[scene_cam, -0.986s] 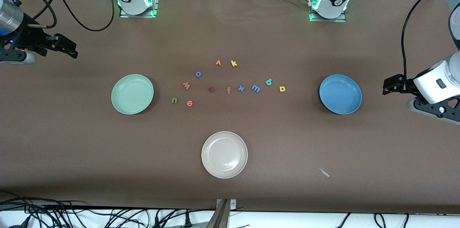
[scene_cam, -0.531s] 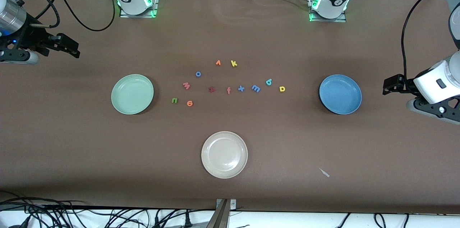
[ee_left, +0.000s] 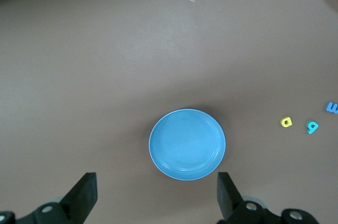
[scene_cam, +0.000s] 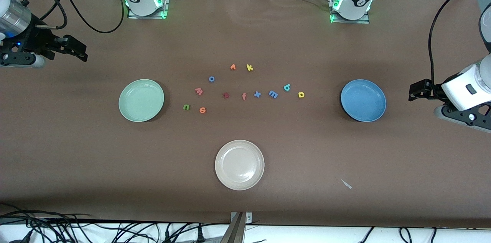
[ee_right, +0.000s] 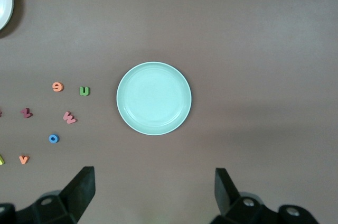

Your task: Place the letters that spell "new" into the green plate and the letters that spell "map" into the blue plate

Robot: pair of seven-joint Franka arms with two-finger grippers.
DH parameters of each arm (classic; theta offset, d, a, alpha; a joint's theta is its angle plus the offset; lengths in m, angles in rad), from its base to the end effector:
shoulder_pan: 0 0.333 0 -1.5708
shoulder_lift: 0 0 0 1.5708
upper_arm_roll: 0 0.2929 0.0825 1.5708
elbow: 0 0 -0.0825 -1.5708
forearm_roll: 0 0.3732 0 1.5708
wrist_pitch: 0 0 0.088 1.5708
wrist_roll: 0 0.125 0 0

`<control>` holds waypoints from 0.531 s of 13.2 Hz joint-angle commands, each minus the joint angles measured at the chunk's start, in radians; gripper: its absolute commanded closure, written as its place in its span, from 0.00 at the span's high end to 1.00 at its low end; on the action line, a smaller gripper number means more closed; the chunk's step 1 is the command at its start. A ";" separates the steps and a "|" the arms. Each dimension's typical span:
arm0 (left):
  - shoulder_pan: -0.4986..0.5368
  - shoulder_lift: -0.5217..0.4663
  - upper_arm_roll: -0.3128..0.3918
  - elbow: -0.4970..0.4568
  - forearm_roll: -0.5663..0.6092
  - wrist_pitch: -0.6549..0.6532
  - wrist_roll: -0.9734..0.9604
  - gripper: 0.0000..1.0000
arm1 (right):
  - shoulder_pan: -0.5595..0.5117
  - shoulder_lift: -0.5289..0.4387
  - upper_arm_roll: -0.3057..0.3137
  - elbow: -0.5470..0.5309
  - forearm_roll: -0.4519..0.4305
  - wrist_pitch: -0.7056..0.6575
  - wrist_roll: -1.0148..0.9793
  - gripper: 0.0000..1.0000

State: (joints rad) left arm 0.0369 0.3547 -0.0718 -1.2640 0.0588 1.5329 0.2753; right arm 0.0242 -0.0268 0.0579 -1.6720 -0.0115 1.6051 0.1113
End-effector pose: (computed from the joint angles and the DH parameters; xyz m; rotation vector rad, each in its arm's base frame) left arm 0.6327 -0.0073 0.5120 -3.0786 0.4764 0.1378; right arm 0.5341 0.0429 0.5541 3.1238 -0.0447 -0.0605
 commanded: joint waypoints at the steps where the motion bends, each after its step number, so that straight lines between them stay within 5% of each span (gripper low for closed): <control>1: -0.005 -0.006 0.001 -0.002 0.023 0.004 0.008 1.00 | -0.003 -0.019 0.010 -0.005 0.004 -0.011 -0.001 1.00; 7: 0.003 -0.003 0.003 -0.003 0.021 0.007 0.013 1.00 | -0.003 -0.019 0.011 -0.005 0.005 -0.013 -0.002 1.00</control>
State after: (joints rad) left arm 0.0381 0.3547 -0.0704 -1.2640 0.0587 1.5329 0.2753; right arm 0.0243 -0.0269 0.0641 -1.6720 -0.0115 1.6051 0.1115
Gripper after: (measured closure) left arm 0.000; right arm 0.000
